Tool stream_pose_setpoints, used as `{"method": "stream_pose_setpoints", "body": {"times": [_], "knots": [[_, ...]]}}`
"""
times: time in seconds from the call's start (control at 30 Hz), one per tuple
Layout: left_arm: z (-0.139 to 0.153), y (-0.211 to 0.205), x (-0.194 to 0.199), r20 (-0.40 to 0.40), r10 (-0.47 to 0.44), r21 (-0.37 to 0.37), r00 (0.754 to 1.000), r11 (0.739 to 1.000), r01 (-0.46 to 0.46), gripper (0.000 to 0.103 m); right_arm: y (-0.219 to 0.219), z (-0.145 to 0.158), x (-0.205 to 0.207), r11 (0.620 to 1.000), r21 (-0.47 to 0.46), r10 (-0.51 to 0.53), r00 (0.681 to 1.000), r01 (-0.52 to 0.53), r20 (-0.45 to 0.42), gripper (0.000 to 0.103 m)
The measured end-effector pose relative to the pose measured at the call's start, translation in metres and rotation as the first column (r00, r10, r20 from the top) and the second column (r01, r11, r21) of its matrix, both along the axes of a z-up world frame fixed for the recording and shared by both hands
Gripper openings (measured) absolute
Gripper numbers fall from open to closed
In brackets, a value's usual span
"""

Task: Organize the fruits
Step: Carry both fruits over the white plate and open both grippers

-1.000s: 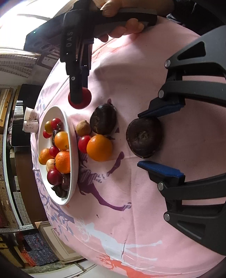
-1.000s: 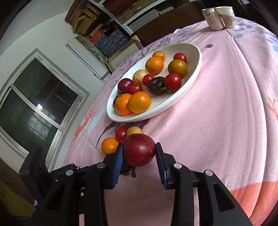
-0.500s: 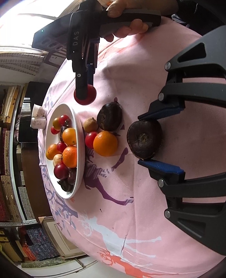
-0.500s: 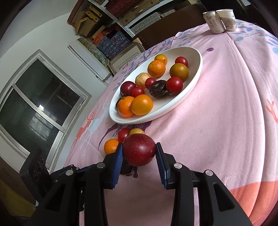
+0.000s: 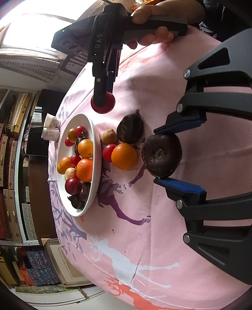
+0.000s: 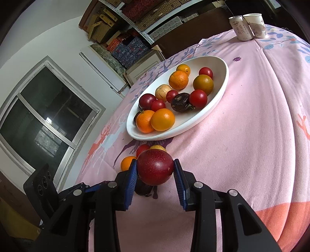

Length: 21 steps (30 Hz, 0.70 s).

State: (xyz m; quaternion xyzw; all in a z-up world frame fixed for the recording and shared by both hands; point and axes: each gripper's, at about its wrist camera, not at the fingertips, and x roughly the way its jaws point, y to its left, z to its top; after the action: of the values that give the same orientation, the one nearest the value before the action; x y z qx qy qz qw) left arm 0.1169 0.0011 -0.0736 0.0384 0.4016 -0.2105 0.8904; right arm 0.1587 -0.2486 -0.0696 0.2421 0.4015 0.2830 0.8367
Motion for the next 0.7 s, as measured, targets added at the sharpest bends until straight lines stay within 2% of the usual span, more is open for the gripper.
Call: {"method": "stream_pose_setpoints", "body": {"times": [0.17, 0.33, 0.53, 0.7], "knots": [[0.020, 0.006, 0.009, 0.040, 0.015, -0.053, 0.999, 0.999, -0.013, 0.043, -0.005, 0.003, 0.000, 0.998, 0.055, 0.012, 1.000, -0.012, 0.007, 0.038], [0.047, -0.002, 0.041, 0.099, 0.013, -0.039, 0.995, 0.999, -0.009, 0.043, -0.013, 0.023, 0.020, 0.998, 0.061, -0.021, 1.000, 0.020, 0.019, 0.038], [0.070, -0.020, 0.116, 0.119, 0.032, -0.057, 0.992, 0.998, -0.025, 0.043, -0.014, 0.059, 0.067, 0.996, 0.030, -0.088, 0.994, 0.087, 0.064, 0.038], [0.060, -0.038, 0.182, 0.069, 0.069, -0.064, 0.995, 0.996, -0.065, 0.044, -0.010, 0.054, 0.114, 0.991, 0.020, -0.133, 0.989, 0.132, 0.058, 0.039]]}}
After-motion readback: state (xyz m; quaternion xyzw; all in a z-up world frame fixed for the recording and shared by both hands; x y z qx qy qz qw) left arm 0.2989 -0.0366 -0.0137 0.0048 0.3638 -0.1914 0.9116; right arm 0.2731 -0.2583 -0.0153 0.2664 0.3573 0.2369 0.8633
